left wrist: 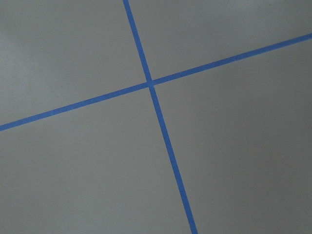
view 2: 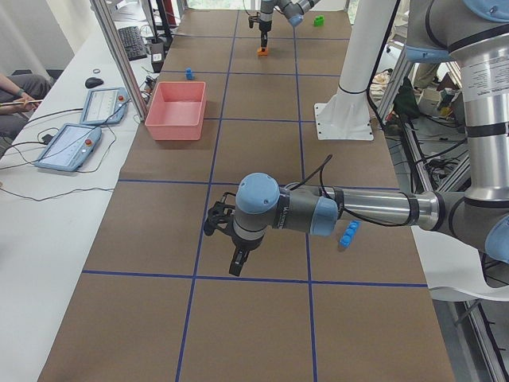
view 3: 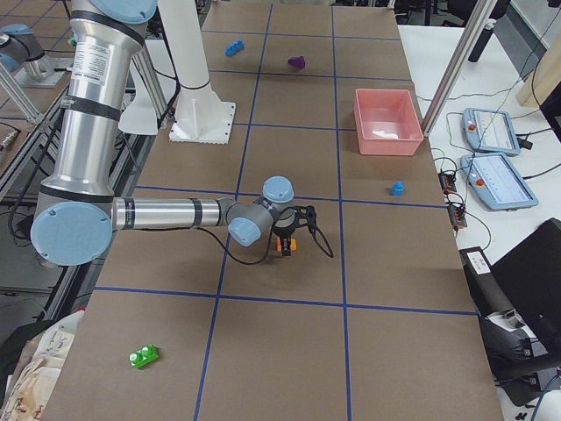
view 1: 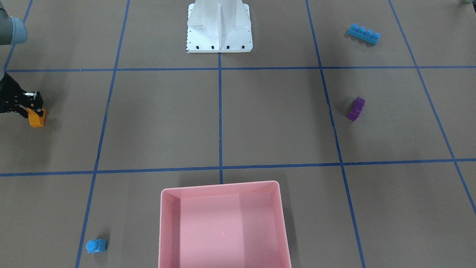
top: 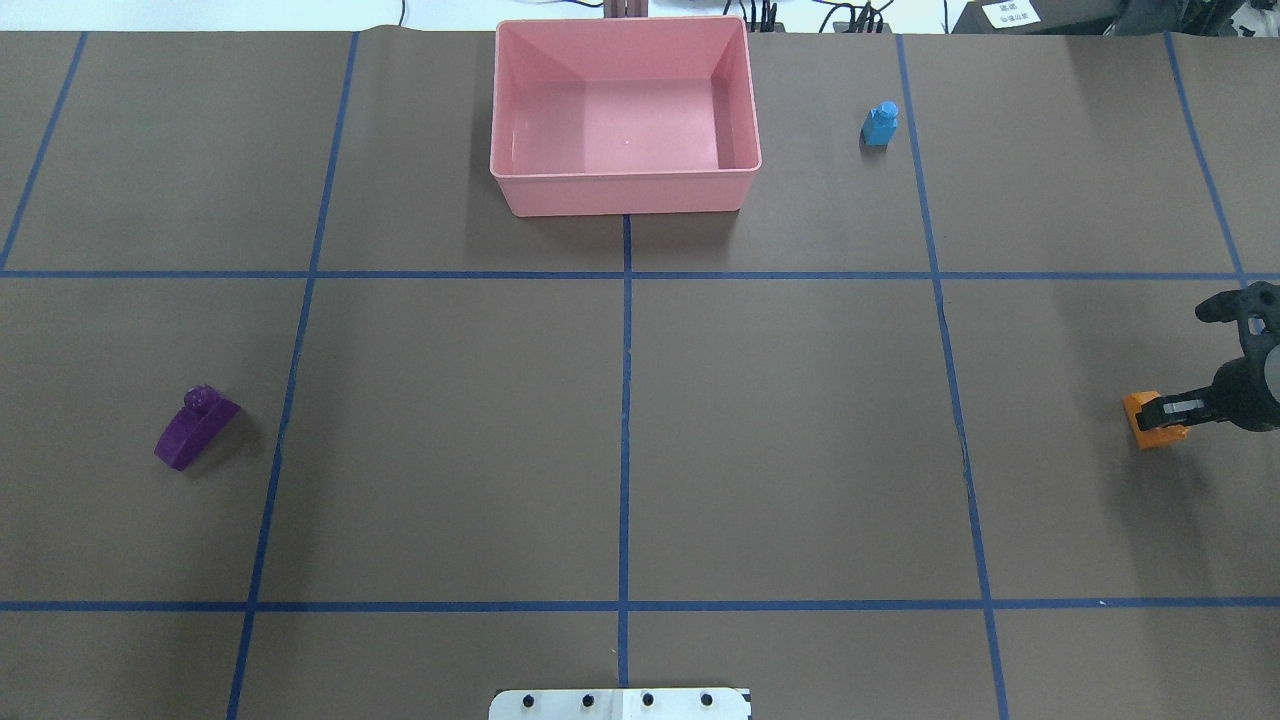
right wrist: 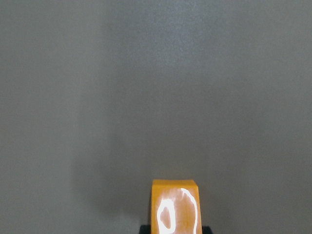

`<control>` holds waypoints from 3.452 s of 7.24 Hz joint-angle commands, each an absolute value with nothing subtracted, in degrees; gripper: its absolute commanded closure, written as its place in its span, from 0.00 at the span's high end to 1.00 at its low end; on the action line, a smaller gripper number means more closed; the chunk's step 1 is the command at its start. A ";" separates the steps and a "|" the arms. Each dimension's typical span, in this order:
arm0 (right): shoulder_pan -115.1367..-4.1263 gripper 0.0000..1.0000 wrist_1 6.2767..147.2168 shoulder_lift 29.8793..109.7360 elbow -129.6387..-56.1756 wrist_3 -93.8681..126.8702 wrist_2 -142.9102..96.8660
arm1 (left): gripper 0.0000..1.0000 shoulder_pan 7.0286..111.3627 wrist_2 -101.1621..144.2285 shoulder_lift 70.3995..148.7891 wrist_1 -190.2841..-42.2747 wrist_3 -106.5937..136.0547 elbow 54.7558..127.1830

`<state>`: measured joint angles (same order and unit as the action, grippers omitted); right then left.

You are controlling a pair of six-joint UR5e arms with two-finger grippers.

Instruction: Put all blocks into box

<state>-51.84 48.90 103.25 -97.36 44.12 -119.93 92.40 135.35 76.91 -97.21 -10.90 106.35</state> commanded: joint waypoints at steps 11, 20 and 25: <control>-55.46 0.00 89.45 58.62 -94.19 44.65 -121.03 | 1.00 92.02 138.08 79.71 -97.30 -10.46 106.17; -51.69 0.00 73.65 22.59 -42.98 49.57 -118.49 | 1.00 91.58 138.16 79.80 -97.38 -10.55 106.17; -51.94 0.99 74.09 22.68 -44.55 50.36 -117.86 | 1.00 91.58 139.83 79.72 -97.47 -10.64 106.17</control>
<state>-51.38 73.83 22.68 -43.37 49.96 -117.84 91.58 139.21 79.79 -97.45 -10.71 106.17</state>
